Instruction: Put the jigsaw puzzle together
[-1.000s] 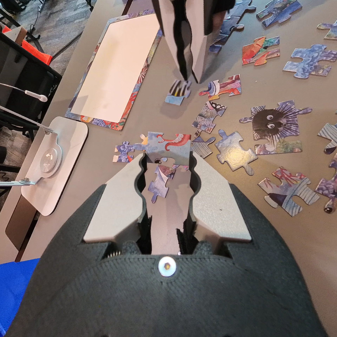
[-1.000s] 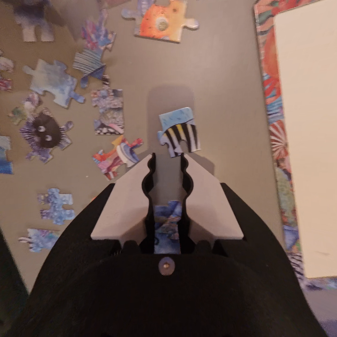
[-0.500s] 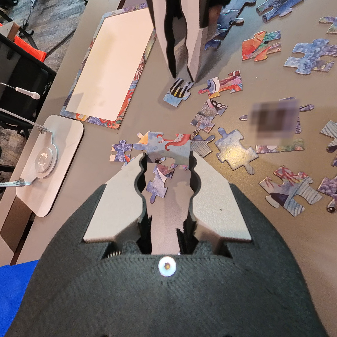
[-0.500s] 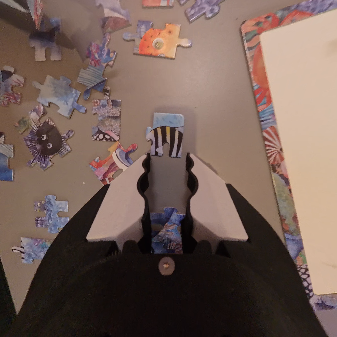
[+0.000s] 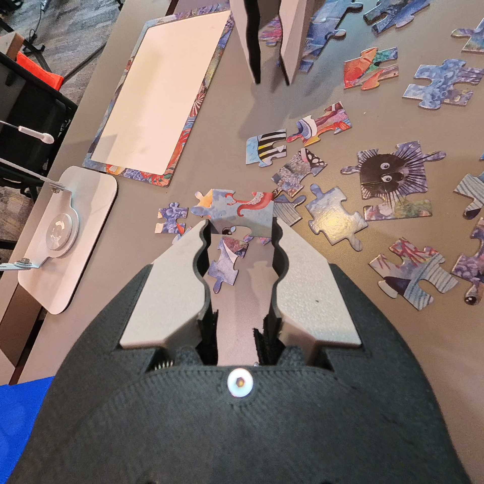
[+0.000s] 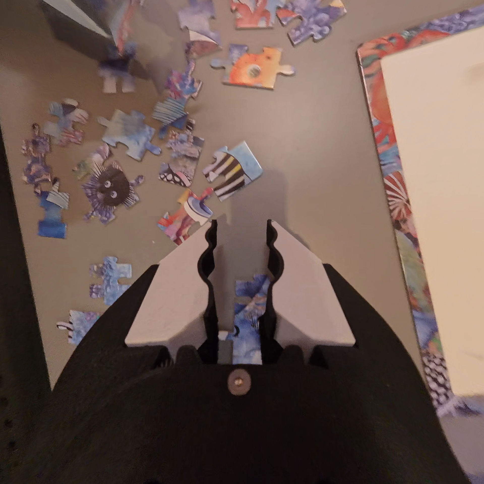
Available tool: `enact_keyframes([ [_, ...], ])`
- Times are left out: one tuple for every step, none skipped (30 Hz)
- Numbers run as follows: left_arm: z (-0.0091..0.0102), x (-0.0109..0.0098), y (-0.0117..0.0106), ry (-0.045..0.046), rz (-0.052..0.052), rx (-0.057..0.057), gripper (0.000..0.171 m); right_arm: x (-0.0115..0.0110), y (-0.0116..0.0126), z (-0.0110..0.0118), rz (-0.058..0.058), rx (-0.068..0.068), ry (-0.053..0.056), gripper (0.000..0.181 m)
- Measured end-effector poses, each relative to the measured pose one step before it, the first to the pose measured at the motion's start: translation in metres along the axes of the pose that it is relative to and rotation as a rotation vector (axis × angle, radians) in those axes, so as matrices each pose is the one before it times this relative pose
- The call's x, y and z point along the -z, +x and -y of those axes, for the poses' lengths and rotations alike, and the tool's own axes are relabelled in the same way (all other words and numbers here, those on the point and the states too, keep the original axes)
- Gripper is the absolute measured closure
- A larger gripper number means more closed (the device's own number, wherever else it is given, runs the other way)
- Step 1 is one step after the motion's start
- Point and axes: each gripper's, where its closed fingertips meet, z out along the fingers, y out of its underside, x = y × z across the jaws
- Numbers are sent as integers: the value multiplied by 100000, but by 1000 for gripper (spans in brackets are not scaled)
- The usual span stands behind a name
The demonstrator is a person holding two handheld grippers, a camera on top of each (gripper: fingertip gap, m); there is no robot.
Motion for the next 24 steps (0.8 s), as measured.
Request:
enact_keyframes([
  [-28, -78, 89, -70, -527, 66, 126, 426, 108, -275, -1519, 998, -721, 145],
  [-29, -107, 113, -192, -598, 8, 126, 366, -38, -363, -1367, 1381, -1216, 143],
  [-34, -124, 115, -285, -631, -10, 126, 258, -328, -418, -205, 1425, -1626, 142],
  [1, -134, 146, -98, -697, 20, 126, 187, -568, -364, 919, 1497, -1029, 140],
  [35, -138, 172, -5, -934, 117, 126, 157, -396, -380, -120, 898, -866, 139],
  [79, -127, 193, 212, -948, 121, 126, 183, -17, -572, -1819, 62, -1734, 138],
  [114, -119, 226, 308, -1064, 170, 126, 252, 208, -645, -2515, -442, -1552, 138],
  [153, -118, 214, 439, -986, 95, 126, 364, 331, -535, -2352, -1165, -215, 138],
  [175, -106, 213, 496, -961, 113, 126, 464, 427, -494, -2065, -2037, 624, 137],
  [184, -117, 217, 458, -973, 91, 126, 510, 491, -594, -2117, -2107, 251, 137],
  [167, -139, 234, 286, -1028, 38, 126, 531, 619, -767, -2849, -1698, -577, 136],
  [154, -166, 275, 284, -1210, 111, 126, 481, 711, -867, -3155, -1621, -1088, 134],
  [173, -193, 314, 276, -1529, 231, 126, 356, 619, -887, -2060, -1941, -1154, 130],
  [140, -210, 341, 83, -1658, 83, 126, 181, 246, -813, 539, -2156, -1000, 126],
  [122, -222, 357, -108, -1671, -242, 126, 59, 7, -806, 1622, -1487, -1506, 124],
  [141, -216, 351, -121, -1656, -184, 127, -25, 97, -717, -51, -160, -1602, 123],
  [145, -217, 332, -50, -1509, -72, 126, -93, 72, -591, -592, 334, -1514, 121],
  [133, -220, 359, -90, -1675, -144, 126, -163, -39, -513, 0, 248, -1628, 119],
  [138, -234, 365, -8, -1718, -119, 126, -156, 9, -308, -201, -21, -663, 118],
  [72, -258, 329, -179, -1514, -29, 126, -136, 33, -146, -222, -416, 160, 117],
  [36, -279, 339, -452, -1530, -146, 126, -174, -18, -127, 276, -360, -36, 115],
  [-10, -291, 370, -551, -1691, -317, 126, -198, -34, -185, 450, -88, -496, 115],
  [13, -287, 311, -351, -1276, -200, 126, -210, 6, -224, 165, -107, -849, 115],
  [28, -277, 298, -170, -1458, 100, 126, -220, -38, -270, 232, 20, -1123, 115],
])
